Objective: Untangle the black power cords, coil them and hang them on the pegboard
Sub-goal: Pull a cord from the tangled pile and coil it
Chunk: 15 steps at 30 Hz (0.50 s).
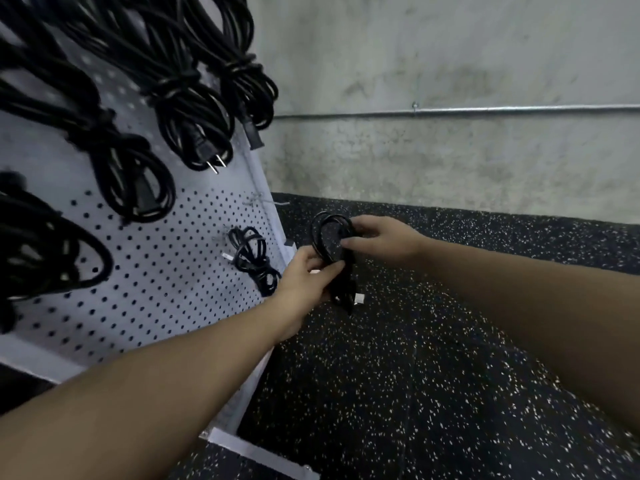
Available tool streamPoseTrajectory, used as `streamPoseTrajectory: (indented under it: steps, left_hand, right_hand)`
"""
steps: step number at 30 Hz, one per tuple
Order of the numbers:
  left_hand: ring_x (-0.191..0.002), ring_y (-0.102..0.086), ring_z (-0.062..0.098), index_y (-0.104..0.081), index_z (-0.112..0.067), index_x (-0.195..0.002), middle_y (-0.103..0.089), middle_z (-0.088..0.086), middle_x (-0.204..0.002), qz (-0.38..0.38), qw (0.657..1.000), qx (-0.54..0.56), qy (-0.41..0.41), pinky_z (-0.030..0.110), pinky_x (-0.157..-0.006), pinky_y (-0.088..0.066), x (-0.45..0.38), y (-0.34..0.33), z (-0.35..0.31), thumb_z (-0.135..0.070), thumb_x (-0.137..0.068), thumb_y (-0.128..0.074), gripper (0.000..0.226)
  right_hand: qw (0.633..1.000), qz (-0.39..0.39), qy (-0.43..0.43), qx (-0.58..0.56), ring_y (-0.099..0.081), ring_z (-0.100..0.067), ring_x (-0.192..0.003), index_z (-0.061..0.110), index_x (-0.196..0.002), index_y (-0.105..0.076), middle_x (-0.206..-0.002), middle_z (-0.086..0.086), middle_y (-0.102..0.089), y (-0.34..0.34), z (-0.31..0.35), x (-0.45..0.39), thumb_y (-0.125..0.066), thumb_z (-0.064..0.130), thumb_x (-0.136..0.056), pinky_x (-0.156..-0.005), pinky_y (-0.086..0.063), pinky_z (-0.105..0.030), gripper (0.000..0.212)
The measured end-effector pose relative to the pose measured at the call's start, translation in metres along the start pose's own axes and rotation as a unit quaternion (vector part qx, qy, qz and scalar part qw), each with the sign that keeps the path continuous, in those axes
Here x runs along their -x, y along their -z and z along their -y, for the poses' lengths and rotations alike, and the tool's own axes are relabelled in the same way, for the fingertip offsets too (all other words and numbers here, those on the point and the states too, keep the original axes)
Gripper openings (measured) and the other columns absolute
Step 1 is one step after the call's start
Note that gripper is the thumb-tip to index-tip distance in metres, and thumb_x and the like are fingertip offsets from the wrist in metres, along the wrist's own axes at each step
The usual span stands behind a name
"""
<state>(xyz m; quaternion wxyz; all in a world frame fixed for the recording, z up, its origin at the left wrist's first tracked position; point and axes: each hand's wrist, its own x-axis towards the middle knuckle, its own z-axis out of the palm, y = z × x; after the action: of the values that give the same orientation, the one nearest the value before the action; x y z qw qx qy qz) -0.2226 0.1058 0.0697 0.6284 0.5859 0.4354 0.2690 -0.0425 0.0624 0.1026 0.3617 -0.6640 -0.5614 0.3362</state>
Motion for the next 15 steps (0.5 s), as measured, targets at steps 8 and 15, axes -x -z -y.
streamPoseTrajectory:
  steps: [8,15]
  left_hand:
    - [-0.1,-0.072,0.027,-0.058,-0.025,-0.106,-0.067,0.005,-0.101,-0.156,0.982,-0.004,-0.107,0.052,-0.094,-0.058,-0.021,0.012,-0.013,-0.023,-0.089,-0.077,0.026]
    - [-0.088,-0.065,0.007,-0.055,-0.02,-0.12,-0.061,-0.012,-0.097,-0.251,0.961,-0.034,-0.114,0.03,-0.082,-0.058,-0.06,0.01,-0.017,-0.025,-0.096,-0.071,0.03]
  right_hand:
    - [0.991,-0.03,0.117,0.052,-0.065,-0.009,-0.094,0.021,-0.119,-0.07,-0.105,0.009,-0.072,-0.014,0.027,-0.041,-0.066,0.026,-0.097,-0.082,-0.05,-0.015,0.023]
    - [0.989,-0.027,0.111,0.097,-0.061,-0.012,-0.101,0.024,-0.132,-0.064,-0.118,0.005,-0.069,-0.024,0.025,-0.09,-0.054,0.031,-0.104,-0.083,-0.045,-0.026,0.03]
